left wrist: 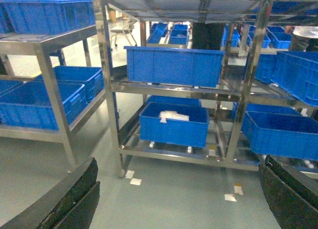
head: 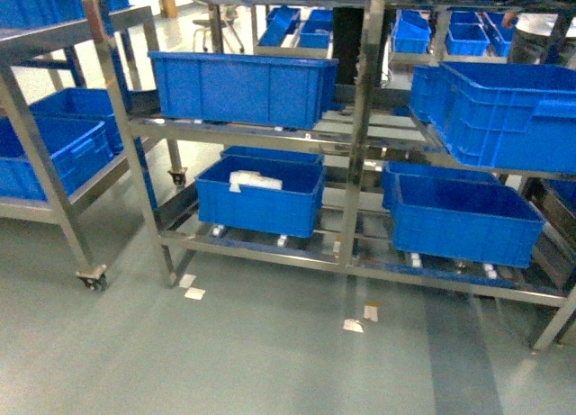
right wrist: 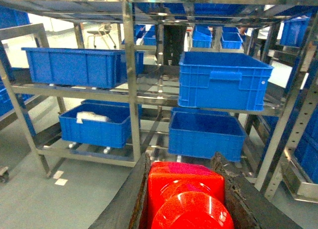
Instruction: Pick red block from blue box to shelf
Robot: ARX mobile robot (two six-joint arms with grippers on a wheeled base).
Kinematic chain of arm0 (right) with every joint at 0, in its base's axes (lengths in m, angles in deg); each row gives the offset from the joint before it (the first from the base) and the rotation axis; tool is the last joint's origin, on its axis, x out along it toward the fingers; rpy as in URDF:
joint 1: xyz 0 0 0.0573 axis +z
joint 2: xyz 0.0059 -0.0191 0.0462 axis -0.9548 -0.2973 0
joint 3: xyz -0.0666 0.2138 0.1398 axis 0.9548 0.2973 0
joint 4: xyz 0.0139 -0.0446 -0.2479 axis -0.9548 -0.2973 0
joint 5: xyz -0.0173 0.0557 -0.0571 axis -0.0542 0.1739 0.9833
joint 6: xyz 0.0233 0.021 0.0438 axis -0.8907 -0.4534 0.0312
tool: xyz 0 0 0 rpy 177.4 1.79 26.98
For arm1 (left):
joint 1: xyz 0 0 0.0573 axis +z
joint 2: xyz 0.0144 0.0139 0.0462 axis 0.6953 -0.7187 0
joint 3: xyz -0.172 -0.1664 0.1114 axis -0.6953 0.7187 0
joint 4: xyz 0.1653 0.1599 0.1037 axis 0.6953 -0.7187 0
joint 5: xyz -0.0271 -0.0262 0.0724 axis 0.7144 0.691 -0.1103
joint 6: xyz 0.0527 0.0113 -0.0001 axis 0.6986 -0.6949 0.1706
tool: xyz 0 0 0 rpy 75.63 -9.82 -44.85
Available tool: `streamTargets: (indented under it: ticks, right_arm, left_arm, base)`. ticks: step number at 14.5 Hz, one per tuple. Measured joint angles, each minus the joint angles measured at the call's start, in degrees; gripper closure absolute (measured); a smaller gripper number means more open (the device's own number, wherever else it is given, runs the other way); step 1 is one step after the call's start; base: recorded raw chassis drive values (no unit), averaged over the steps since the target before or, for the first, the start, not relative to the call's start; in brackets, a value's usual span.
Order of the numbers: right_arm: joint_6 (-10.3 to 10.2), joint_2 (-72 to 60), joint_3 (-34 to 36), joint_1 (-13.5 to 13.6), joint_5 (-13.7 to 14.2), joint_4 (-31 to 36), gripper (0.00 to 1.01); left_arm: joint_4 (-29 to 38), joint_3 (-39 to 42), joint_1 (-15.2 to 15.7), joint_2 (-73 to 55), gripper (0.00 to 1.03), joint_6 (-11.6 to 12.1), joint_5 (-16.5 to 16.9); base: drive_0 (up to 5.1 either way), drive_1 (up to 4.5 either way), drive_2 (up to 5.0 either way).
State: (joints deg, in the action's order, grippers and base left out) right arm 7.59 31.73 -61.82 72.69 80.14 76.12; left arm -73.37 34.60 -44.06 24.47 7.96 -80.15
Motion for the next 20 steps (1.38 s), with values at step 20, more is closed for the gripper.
streamTargets:
  ticks: [20]
  right_arm:
    - [0.0, 0.0, 0.0, 0.0, 0.0, 0.0, 0.72]
  left_arm:
    - [0.0, 0.0, 0.0, 0.0, 0.05, 0.0, 0.0]
  base:
    - [-0.4, 0.97, -2.2]
